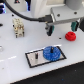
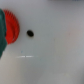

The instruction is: Insert the blue gear onto the right peg, followed by the red gear

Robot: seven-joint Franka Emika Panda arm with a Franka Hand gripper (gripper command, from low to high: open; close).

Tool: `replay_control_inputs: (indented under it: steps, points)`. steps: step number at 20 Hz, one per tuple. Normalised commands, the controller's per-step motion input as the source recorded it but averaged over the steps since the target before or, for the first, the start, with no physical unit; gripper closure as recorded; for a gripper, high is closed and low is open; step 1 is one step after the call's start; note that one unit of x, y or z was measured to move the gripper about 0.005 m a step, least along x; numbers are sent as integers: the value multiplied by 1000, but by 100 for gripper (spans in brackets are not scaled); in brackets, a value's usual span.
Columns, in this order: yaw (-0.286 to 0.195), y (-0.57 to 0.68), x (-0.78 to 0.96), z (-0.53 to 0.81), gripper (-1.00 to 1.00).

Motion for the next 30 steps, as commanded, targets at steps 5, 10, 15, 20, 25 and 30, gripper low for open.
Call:
replay_control_inputs:
  steps: [5, 10, 15, 20, 25, 30]
  points:
    - [0, 152, -470, -36, -100]
    - [0, 145, 19, 19, -100]
    - [0, 250, 289, 56, -100]
    - [0, 297, 377, 43, -100]
    - [0, 366, 310, 57, -100]
    - [0, 321, 81, 24, -100]
